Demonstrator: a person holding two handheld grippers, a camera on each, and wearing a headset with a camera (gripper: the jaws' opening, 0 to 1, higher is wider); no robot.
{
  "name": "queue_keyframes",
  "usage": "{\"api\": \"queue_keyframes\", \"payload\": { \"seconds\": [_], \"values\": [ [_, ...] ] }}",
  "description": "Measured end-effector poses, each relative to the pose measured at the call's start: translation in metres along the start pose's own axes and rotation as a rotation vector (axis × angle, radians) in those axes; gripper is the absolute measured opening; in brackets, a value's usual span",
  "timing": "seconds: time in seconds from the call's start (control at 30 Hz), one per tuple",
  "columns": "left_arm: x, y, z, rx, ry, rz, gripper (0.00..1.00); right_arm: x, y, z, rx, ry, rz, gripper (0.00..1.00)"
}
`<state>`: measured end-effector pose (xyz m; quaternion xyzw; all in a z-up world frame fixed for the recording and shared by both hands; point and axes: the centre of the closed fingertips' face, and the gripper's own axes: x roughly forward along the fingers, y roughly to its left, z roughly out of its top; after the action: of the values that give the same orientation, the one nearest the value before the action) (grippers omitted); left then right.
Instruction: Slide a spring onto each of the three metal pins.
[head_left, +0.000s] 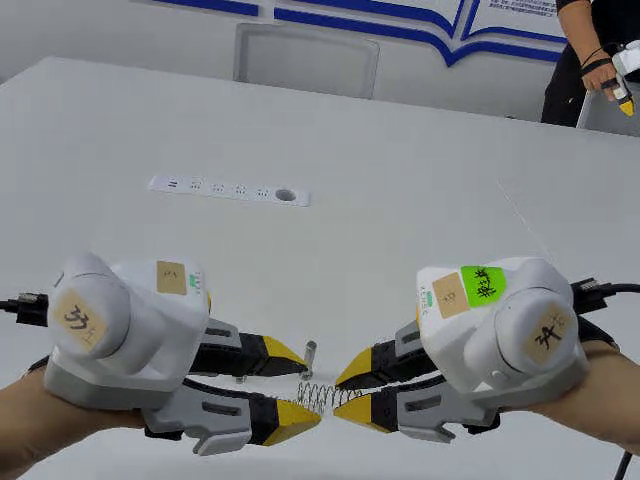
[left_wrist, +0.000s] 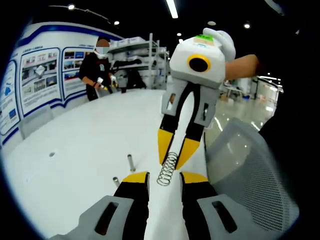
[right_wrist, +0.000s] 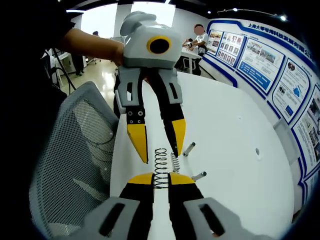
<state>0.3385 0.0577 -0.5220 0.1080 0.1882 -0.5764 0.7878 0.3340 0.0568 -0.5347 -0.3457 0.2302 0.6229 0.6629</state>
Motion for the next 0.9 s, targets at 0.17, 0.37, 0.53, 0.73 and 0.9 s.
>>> {"api": "queue_keyframes", "payload": {
  "seconds": [0.17, 0.37, 0.53, 0.73, 0.9],
  "values": [
    [0.001, 0.0, -0.001, 0.026, 0.021, -0.014, 0.19, 0.001, 0.003, 0.005, -0.007, -0.006, 0.003, 0.11],
    [0.002, -0.002, -0.005, 0.059, 0.064, -0.03, 0.13, 0.0, 0.001, 0.009, -0.013, -0.014, -0.015, 0.1],
    [0.002, -0.006, -0.01, 0.132, 0.111, -0.055, 0.1, 0.001, 0.005, 0.01, -0.054, 0.006, -0.006, 0.1],
    [0.0, -0.004, -0.009, 0.178, 0.122, -0.049, 0.1, 0.003, 0.002, 0.01, -0.089, 0.01, -0.041, 0.11],
    [-0.005, -0.001, -0.002, 0.167, 0.087, -0.053, 0.09, 0.001, -0.004, 0.013, -0.063, -0.015, -0.046, 0.17]
  ]
}}
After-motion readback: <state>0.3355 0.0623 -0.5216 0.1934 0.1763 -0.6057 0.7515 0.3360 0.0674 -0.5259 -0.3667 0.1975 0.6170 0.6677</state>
